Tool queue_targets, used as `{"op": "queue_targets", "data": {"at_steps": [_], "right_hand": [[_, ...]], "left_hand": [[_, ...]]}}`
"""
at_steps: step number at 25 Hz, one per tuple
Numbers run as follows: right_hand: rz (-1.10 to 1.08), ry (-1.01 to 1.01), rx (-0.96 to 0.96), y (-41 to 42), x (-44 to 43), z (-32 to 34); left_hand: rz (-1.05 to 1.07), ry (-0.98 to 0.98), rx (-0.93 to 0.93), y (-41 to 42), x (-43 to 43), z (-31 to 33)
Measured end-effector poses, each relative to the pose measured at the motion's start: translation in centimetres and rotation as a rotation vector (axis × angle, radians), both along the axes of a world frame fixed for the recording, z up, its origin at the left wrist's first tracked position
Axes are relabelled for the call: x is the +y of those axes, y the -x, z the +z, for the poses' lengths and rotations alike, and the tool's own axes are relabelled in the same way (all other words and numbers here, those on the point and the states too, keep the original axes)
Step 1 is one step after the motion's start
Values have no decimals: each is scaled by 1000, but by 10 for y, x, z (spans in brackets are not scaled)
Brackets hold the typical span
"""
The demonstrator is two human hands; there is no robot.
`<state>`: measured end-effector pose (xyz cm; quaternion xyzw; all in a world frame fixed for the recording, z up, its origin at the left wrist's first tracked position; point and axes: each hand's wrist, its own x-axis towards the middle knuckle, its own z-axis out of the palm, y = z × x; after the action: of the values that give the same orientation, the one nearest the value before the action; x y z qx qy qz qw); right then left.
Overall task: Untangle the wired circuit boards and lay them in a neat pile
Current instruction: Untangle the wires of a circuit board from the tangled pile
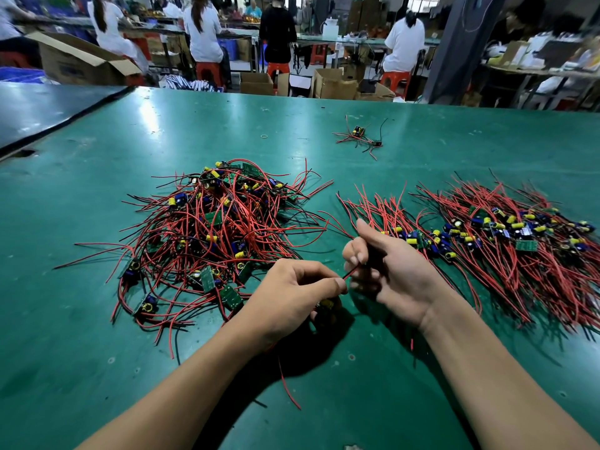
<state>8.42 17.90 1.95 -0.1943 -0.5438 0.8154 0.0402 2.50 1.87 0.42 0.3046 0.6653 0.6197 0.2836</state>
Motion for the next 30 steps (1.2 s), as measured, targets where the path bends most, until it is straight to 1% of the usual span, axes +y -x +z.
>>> {"op": "queue_targets", "data": {"at_steps": [2,4,5,6,8,11,13,15,17,19,20,23,25,27,28,30], "right_hand": [[-24,-33,-25,1,-1,-1],[-32,-140,-46,2,-7,-2],[-1,-194,-44,2,-12,-3],[52,-226,-27,2,-17,-5],[147,-236,20,-1,-25,-7],[162,-294,31,-2,-22,-6],[116,-409,-9,-2,-13,-7],[10,-571,-46,-1,-3,-10],[-112,-700,-29,0,4,-14],[-207,-736,29,1,7,-17],[-240,-682,58,2,6,-18],[-267,-363,77,6,0,-13],[-234,-164,47,6,0,-6],[-178,26,61,2,5,1],[-145,79,70,0,7,3],[-75,109,68,-4,9,6]], "left_hand": [[18,-2,47,-1,0,-1],[43,-20,94,0,0,-1],[48,-39,106,0,0,-1],[55,-63,96,0,0,-1],[72,-108,10,1,1,-2],[77,-115,-102,2,1,-4],[66,-84,-116,3,0,-6],[50,-57,-109,5,-1,-6],[36,-47,-100,6,-2,-6],[27,-47,-106,6,-1,-6],[25,-51,-114,6,-1,-6],[17,-65,-143,6,0,-4],[-8,-69,-159,6,-1,-2],[-36,-69,-159,6,-3,0],[-46,-67,-152,6,-4,0],[-53,-59,-139,6,-5,0]]}}
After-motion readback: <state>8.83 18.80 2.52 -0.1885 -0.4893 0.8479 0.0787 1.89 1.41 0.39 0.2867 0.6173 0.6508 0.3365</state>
